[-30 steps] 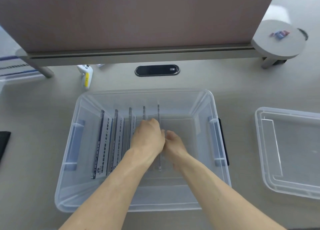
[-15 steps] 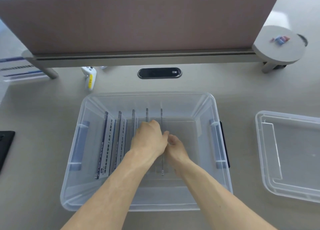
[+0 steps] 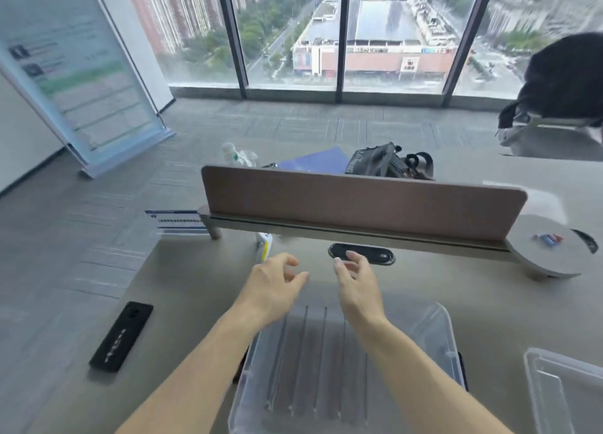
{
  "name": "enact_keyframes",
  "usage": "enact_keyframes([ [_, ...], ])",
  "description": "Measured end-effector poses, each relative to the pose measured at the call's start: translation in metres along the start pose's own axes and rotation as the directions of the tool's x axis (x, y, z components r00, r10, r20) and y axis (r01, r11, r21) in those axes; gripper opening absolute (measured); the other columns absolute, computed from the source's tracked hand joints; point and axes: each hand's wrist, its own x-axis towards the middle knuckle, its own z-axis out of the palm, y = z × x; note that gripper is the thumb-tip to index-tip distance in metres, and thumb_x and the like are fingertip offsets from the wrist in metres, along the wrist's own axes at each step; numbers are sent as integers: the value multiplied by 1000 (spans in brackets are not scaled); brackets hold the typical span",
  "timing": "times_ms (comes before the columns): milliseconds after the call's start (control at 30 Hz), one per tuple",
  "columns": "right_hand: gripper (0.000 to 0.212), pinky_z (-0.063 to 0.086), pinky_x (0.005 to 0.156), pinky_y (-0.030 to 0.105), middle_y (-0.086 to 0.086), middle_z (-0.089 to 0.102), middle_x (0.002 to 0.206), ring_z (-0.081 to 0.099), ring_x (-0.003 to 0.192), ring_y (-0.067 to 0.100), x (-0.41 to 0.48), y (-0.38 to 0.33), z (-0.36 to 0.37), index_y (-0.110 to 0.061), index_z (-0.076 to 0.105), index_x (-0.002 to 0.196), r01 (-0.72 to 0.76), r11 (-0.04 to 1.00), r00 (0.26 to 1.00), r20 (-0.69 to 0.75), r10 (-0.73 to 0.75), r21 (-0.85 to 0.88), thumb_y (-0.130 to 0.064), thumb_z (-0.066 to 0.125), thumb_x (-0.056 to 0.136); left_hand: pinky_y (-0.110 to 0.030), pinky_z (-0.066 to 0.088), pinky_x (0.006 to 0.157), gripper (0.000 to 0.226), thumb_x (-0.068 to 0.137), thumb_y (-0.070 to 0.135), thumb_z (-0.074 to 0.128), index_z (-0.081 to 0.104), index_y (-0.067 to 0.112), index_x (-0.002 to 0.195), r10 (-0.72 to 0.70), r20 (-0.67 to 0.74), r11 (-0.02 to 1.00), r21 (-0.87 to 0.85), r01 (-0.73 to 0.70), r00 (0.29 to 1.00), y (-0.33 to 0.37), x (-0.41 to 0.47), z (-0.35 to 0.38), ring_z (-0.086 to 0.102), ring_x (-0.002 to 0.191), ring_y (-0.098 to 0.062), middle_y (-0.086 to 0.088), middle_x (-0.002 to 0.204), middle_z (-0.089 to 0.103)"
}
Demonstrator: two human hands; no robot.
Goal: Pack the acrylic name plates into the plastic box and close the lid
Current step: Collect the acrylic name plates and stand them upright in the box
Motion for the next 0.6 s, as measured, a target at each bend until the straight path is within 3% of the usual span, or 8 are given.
enact_keyframes([
  [100, 45, 41, 91, 28, 4, 56, 134, 57, 111, 17, -2, -31, 42, -20, 49, 140, 42, 999, 995, 88, -42, 0, -34, 58, 99, -40, 66, 59, 35, 95, 30, 70, 64, 17, 126, -6, -50, 997, -73, 3, 999, -10, 11, -56, 75, 90, -21, -3, 112, 71],
  [267, 49, 44, 84, 25, 2, 53, 132, 55, 110, 15, 7, -50, 130, -22, 46, 143, 54, 998, 978, 203, -44, -46, -34, 60, 98, -29, 64, 57, 44, 95, 32, 71, 59, 21, 136, -23, -141, 998, -54, 15, 990, -78, 46, -149, 68, 93, -10, 3, 119, 67],
  [300, 48, 46, 84, 25, 1, 53, 132, 55, 110, 14, 10, -50, 151, -23, 46, 142, 52, 997, 976, 214, -39, -54, -34, 61, 98, -30, 65, 60, 46, 94, 33, 71, 58, 22, 137, -33, -154, 999, -34, 28, 988, -97, 57, -167, 67, 93, -9, 2, 122, 66],
  [433, 57, 45, 104, 34, 1, 51, 142, 52, 118, 14, 28, -43, 241, -24, 44, 146, 9, 996, 974, 228, 11, -84, -35, 66, 94, -47, 63, 83, 55, 92, 35, 73, 53, 22, 142, -80, -192, 996, 33, 88, 978, -176, 112, -239, 68, 107, -19, -3, 137, 61],
  [600, 68, 42, 104, 33, 2, 43, 151, 46, 127, 15, 56, -39, 350, -29, 37, 150, -74, 989, 966, 236, 102, -127, -39, 69, 91, -47, 54, 101, 77, 90, 37, 75, 35, 22, 155, -110, -141, 990, 67, 121, 984, -258, 180, -302, 54, 132, -28, -7, 154, 47],
])
